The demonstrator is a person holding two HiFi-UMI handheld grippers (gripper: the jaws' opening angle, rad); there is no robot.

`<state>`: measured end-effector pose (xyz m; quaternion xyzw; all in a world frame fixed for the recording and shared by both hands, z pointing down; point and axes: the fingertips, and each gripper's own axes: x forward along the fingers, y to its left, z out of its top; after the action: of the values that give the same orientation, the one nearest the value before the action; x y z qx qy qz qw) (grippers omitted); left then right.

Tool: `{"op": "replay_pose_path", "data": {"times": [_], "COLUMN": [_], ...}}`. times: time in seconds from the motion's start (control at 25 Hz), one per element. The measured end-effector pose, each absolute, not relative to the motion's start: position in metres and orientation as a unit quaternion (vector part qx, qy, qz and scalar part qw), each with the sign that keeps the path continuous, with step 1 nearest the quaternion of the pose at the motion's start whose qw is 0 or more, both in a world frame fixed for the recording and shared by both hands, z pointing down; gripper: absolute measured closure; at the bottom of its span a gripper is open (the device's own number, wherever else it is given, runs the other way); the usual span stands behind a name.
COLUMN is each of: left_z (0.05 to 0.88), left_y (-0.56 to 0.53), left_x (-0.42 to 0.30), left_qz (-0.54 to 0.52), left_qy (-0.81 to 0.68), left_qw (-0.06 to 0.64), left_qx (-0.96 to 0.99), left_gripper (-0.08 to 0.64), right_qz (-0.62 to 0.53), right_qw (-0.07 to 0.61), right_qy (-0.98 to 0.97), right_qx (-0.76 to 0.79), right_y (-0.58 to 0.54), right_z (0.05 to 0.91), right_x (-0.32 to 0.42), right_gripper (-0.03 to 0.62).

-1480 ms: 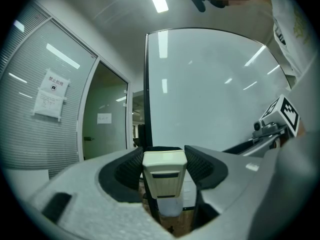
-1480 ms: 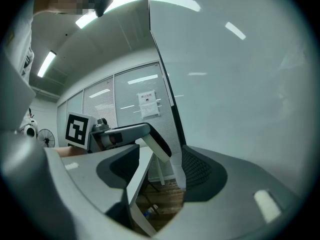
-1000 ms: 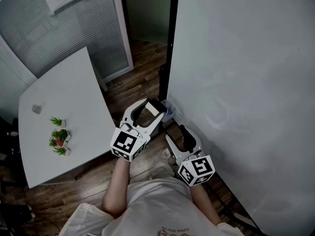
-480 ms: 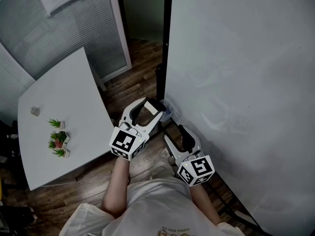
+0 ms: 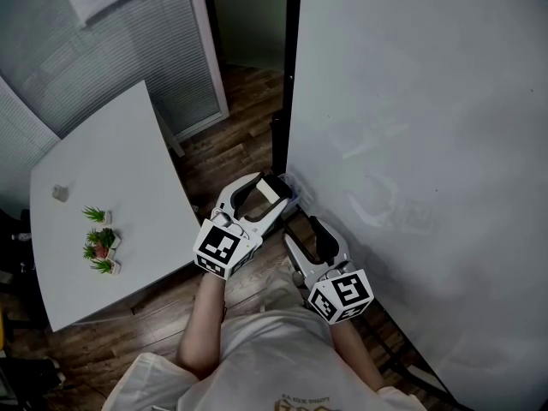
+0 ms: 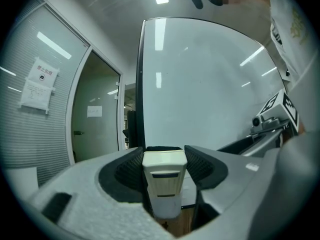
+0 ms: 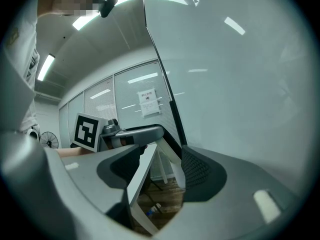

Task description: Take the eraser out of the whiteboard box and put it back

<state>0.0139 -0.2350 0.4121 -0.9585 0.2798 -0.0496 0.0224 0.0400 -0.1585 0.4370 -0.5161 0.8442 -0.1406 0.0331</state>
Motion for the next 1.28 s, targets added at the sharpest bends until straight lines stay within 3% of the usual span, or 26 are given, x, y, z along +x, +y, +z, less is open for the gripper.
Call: {"op": "replay_pose_path", "data": {"times": [1.28], "left_z": [0.466], "left_y": [-0.247], "left_x": [0.030], "left_qz": [-0.082], "left_qy": [0.253], "left_qw": [-0.003], "left_qx": [-0.964], "left_gripper": [0.299], "right_qz": [-0.171], "right_qw": [0.025], "right_qy": [0.849], "right_qx": [-0.499], "right_y": [-0.168], "right_z": [0.451], "right_x": [0.037], "right_gripper": [0.339]}}
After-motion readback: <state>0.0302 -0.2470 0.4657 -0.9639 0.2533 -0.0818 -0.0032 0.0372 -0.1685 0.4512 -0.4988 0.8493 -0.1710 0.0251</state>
